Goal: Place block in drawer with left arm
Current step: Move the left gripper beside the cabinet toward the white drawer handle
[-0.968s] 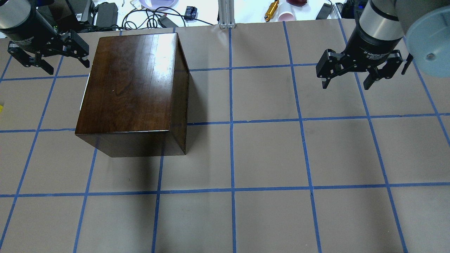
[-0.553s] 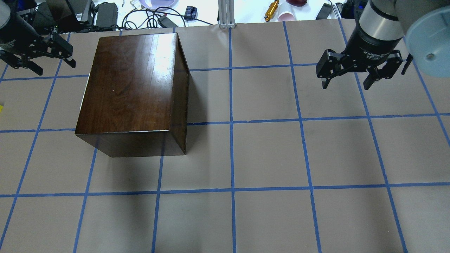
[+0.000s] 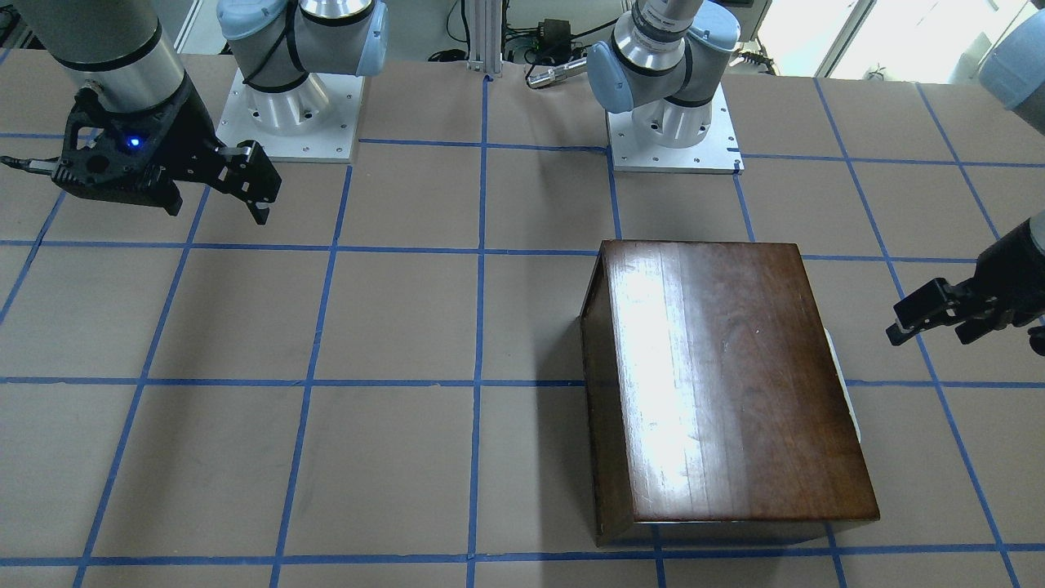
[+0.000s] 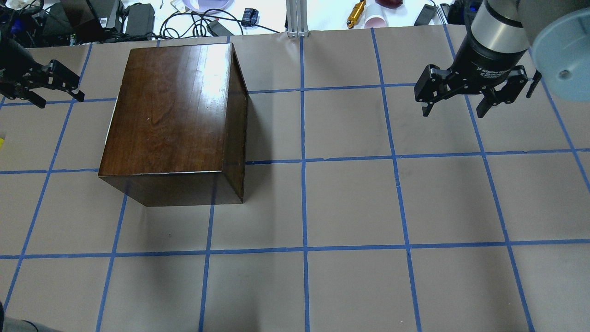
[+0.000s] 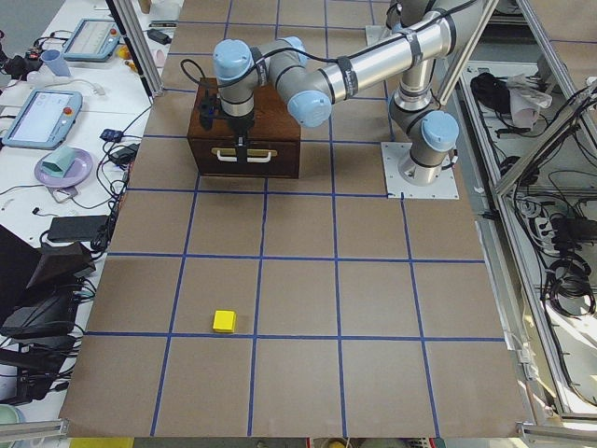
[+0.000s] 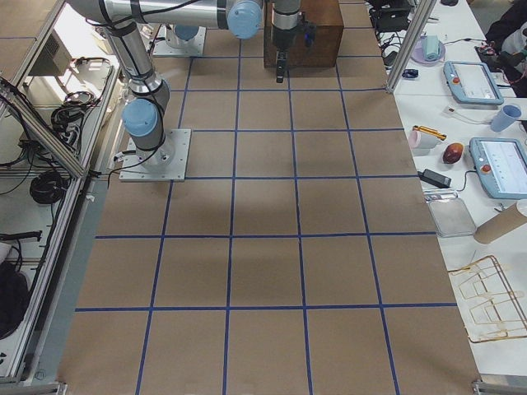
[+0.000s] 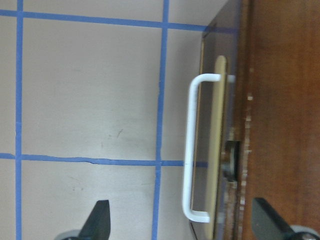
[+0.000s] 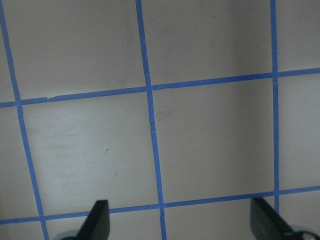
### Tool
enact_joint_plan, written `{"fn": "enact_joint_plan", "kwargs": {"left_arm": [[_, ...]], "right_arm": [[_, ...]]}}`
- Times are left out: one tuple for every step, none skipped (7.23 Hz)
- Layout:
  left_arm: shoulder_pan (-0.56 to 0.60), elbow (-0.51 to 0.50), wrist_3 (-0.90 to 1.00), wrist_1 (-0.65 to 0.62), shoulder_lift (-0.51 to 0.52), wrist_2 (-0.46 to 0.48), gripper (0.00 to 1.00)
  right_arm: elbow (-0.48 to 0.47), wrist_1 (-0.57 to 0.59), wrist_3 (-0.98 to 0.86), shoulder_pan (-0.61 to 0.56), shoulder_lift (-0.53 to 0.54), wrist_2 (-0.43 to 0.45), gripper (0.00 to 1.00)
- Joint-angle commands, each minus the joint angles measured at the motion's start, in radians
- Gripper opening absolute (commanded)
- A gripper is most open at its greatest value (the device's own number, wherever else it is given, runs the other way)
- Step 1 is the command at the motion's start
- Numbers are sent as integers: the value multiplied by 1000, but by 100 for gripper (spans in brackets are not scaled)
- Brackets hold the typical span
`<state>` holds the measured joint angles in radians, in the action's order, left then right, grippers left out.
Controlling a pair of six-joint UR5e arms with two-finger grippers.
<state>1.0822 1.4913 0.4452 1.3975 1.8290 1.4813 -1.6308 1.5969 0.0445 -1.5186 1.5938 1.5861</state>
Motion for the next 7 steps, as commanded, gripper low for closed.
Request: {"fn": "enact_joint_plan", "kwargs": {"left_arm": [[-15,3,114,-49,42,-3,100],[-21,15,148,-66,56,-62,100],[-30,20,158,-66,74,-131,100],[-33,29,183,-66,93,-133,100],[-34,32,226,-66,102,-134,100],[-34,34,230,-66,110,-139,100],[-34,34,230,-66,124,-144,100]], "right_arm": [[0,0,0,0,0,0,100],[0,0,0,0,0,0,100],[0,0,0,0,0,0,100],[0,0,0,0,0,0,100],[0,0,0,0,0,0,100],[0,0,0,0,0,0,100],[0,0,0,0,0,0,100]]}}
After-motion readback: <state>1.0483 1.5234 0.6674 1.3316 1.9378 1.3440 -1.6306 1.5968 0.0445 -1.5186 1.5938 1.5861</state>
